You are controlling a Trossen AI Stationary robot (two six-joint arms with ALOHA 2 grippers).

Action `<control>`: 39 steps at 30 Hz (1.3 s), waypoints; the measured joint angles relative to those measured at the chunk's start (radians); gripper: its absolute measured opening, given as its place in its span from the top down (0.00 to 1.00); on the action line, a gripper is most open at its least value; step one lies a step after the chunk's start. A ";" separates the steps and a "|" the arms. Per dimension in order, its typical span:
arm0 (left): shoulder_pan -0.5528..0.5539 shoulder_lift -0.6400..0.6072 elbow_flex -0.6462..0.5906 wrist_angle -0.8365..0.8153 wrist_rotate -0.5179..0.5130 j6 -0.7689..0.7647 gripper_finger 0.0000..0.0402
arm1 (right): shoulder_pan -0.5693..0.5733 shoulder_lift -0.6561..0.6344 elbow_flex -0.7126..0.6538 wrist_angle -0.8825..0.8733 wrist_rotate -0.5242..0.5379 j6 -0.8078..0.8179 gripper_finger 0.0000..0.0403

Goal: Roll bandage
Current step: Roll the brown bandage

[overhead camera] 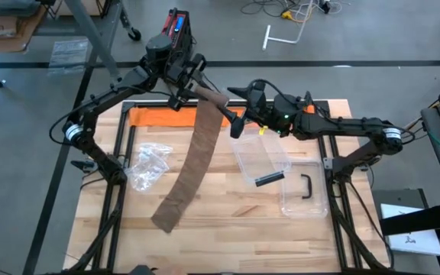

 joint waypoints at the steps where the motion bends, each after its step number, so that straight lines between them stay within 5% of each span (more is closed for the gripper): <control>1: 0.000 0.000 0.000 -0.002 -0.001 0.011 0.72 | -0.002 0.009 0.000 0.005 0.000 0.021 0.20; 10: -0.001 0.000 0.000 -0.057 -0.001 0.318 0.73 | -0.018 0.045 0.000 0.058 -0.008 0.174 0.23; 15: -0.002 0.000 0.000 -0.057 -0.003 0.324 0.72 | -0.011 0.064 0.000 0.077 -0.008 0.088 0.26; 39: -0.006 0.001 0.000 -0.051 -0.062 0.367 0.72 | -0.029 0.068 0.000 0.078 -0.009 0.282 0.57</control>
